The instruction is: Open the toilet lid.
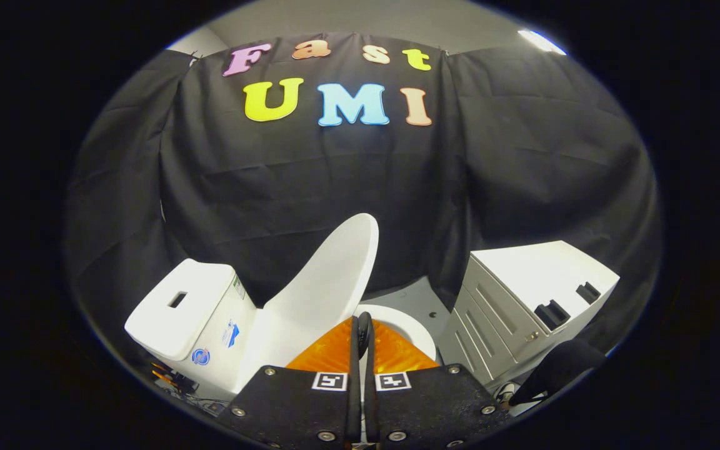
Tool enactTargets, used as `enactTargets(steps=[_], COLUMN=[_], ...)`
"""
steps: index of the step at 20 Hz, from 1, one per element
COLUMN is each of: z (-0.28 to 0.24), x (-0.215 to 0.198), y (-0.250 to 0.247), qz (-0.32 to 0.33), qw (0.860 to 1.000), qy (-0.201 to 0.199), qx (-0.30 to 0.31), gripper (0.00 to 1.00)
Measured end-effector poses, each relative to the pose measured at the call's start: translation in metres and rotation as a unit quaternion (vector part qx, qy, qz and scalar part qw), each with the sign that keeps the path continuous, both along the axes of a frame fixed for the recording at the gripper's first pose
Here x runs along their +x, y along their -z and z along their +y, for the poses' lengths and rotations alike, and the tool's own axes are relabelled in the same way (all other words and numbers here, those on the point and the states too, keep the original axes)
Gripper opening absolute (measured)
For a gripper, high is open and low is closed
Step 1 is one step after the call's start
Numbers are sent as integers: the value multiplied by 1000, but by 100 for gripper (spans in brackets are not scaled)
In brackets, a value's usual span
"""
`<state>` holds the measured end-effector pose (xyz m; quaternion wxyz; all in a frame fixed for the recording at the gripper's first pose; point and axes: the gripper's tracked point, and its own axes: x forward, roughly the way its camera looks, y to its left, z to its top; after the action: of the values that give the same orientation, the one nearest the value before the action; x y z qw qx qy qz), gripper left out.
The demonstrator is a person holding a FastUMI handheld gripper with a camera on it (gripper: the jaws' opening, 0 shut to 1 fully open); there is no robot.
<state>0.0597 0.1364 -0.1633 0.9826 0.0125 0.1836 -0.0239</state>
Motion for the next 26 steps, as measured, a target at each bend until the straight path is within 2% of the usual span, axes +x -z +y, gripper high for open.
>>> enactTargets(steps=[5,13,21,26], z=[19,43,70,99], x=[-2,-2,-3,-4], y=[-14,-30,-47,-60], qz=[-19,-50,-67,-78], qw=[998,995,992,991], qy=[-11,-41,-38,-54], qx=[-52,-81,-101,-99], gripper=[2,2,2,2])
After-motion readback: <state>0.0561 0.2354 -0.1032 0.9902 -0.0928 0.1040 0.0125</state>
